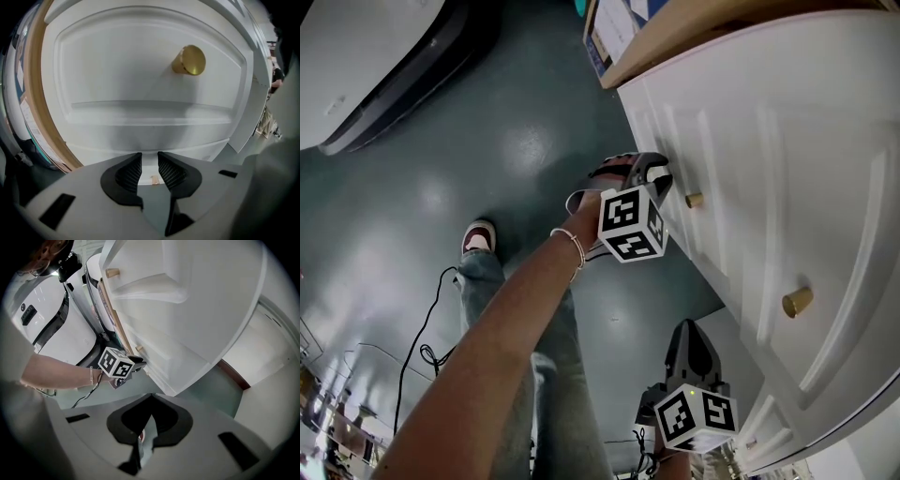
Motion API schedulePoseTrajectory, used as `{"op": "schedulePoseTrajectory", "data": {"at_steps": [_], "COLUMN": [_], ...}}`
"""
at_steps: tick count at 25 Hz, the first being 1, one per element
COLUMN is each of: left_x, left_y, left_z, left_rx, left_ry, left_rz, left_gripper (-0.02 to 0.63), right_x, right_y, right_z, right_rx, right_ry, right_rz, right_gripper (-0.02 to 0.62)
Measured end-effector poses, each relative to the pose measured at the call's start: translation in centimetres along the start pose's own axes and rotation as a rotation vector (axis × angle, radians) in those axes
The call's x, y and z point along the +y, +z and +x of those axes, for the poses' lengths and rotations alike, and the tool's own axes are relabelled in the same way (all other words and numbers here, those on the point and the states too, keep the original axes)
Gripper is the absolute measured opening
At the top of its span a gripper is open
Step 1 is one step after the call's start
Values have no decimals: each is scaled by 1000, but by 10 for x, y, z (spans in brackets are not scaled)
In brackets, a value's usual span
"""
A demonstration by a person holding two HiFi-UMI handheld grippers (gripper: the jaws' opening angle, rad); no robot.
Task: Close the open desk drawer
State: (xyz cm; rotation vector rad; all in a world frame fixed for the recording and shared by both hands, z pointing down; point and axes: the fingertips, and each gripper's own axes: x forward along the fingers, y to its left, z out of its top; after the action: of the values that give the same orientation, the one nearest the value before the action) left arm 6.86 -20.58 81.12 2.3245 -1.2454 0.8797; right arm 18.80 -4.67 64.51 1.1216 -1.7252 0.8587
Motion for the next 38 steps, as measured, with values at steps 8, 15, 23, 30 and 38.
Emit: {"op": "schedulePoseTrajectory", "data": {"at_steps": [8, 15, 23, 30, 38], "left_x": [1, 3, 23, 43, 34], "left_y": [-2, 4, 26, 65, 163], "left_z": [-2, -34, -127, -260, -450], "left_rx": [21, -1, -75, -152, -261], "left_ry": [0, -5, 7, 7, 8], "left_rz": [-20, -38, -75, -106, -172], "left_gripper": [123, 123, 123, 123, 110], "right_x": [7, 27, 77, 120, 131], "right_y": [-4, -1, 20, 56, 85], "right_z": [-6, -18, -45, -106, -239], "right_rx": [-6, -16, -78, -197, -343], "right_ry": [-11, -3, 31, 17, -52], "right_rz": [18, 8, -12, 11, 79], "right_gripper": [6, 6, 6, 6, 6]}}
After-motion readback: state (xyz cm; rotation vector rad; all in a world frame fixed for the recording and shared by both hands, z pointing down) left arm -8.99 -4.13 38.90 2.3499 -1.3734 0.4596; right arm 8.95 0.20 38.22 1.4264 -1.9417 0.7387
